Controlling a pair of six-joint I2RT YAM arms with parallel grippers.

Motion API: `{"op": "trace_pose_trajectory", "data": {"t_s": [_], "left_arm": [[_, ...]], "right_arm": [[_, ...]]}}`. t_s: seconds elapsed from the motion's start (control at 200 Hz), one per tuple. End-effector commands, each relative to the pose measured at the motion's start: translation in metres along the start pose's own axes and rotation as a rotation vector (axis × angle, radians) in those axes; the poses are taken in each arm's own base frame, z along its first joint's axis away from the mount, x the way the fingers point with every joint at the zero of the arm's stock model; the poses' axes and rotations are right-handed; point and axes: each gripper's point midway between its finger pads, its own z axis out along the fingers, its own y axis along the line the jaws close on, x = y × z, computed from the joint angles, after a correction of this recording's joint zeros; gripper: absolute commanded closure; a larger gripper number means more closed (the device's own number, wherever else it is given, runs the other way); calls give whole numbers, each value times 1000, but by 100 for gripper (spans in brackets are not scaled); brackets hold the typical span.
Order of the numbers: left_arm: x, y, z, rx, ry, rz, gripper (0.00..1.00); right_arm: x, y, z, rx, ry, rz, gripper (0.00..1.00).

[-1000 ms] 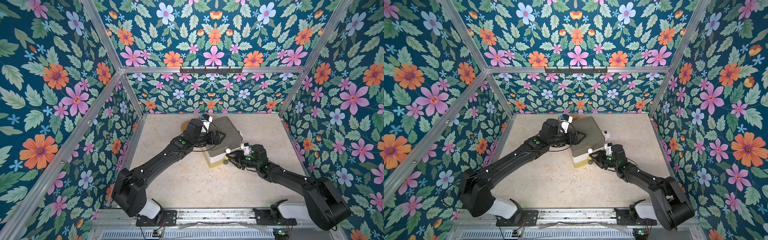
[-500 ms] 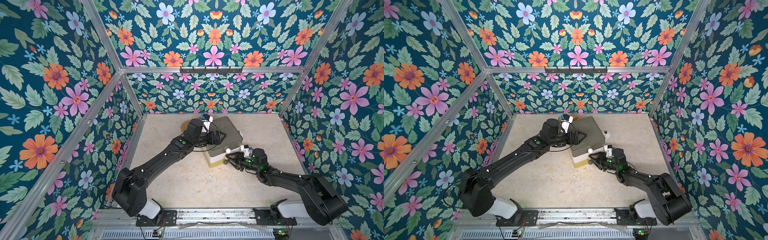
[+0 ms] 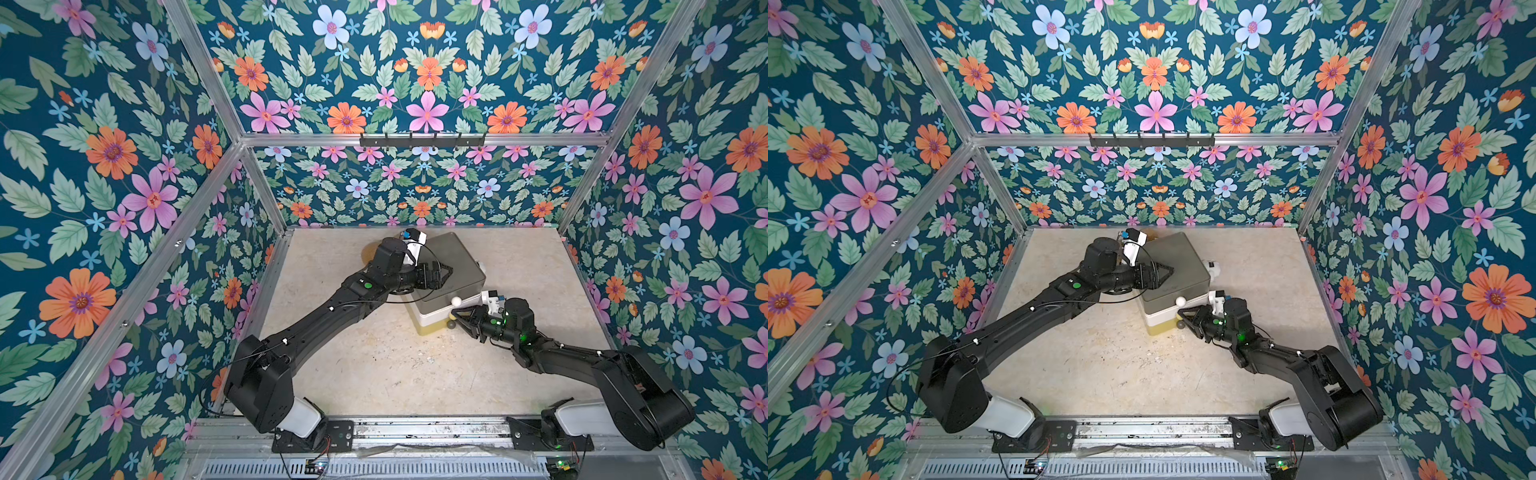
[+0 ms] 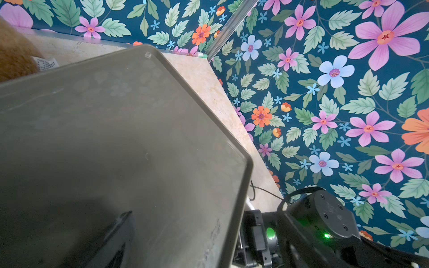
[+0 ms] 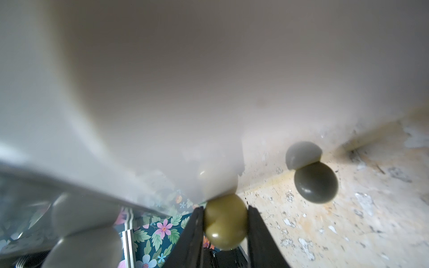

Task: Take the keys out of the drawer
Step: Open the drawer in the storage box.

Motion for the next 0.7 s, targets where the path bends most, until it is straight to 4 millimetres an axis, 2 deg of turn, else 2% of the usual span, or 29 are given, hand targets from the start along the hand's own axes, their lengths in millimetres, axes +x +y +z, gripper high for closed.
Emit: {"op": "trace_pose_trajectory", "data": {"t_s": [0.0,0.695], "left_arm": [[10,5,1,-16,36,-9,1],[19,7,8,-18,50,-15,1]], "right_arm": [[6,13,-4,-43,21,-52,77],[31,-17,-44,32,-9,-26,77]]}}
